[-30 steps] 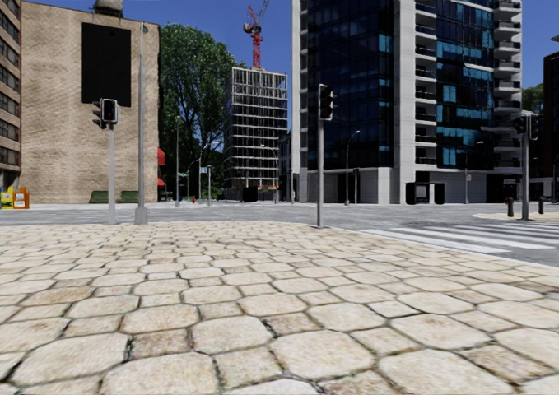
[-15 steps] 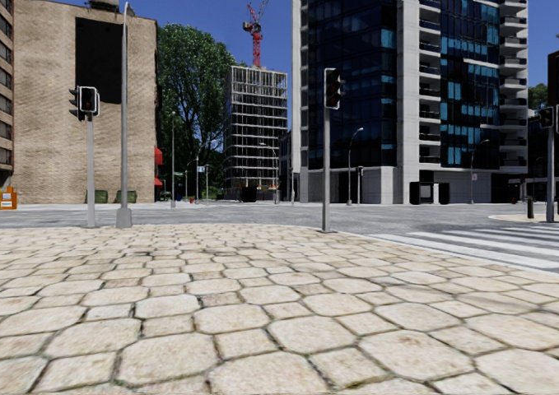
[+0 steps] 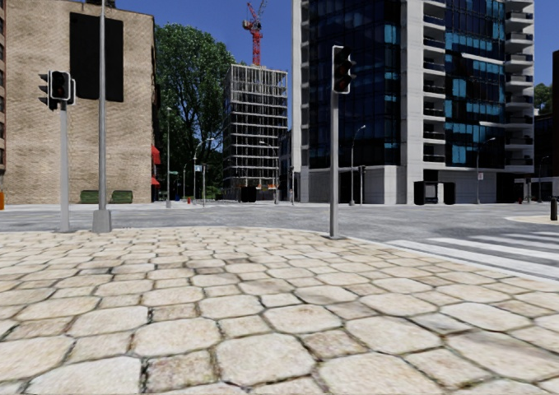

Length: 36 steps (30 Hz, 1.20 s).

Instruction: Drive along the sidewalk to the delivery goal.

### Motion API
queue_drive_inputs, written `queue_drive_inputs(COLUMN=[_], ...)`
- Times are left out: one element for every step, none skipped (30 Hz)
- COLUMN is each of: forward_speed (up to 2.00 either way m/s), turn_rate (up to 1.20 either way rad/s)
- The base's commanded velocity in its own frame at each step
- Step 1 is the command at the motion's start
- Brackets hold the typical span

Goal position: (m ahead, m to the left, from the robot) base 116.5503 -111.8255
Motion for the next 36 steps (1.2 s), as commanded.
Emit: queue_drive_inputs(forward_speed=[2.0, 2.0, 2.0, 2.0, 2.0, 2.0, 2.0, 2.0, 2.0, 2.0, 2.0, 2.0, 2.0, 2.0, 2.0, 2.0, 2.0, 2.0, 2.0, 2.0, 2.0, 2.0, 2.0, 2.0, 2.0, 2.0, 2.0, 2.0, 2.0, 2.0, 2.0, 2.0, 2.0, 2.0, 2.0, 2.0], turn_rate=[0.0, 0.0, -0.16, -0.28, -0.41, -0.41, -0.49, -0.53, -0.55, -0.55, -0.55, -0.56, -0.56, -0.57, -0.57, -0.57, -0.57, -0.57, -0.57, -0.57, -0.57, -0.57, -0.57, -0.57, -0.57, -0.57, -0.57, -0.57, -0.57, -0.57, -0.57, -0.57, -0.57, -0.57, -0.57, -0.57])
